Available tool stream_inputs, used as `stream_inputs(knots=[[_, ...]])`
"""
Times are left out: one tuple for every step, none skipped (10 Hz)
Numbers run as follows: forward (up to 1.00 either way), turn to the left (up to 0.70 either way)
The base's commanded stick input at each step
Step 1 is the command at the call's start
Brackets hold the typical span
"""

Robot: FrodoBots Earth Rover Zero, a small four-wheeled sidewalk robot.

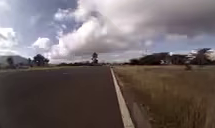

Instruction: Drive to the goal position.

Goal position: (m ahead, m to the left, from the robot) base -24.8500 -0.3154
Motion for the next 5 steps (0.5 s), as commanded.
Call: stream_inputs(knots=[[0.82,-0.33],[0.82,-0.33],[0.83,0.0],[0.83,0.0],[0.83,0.0]])
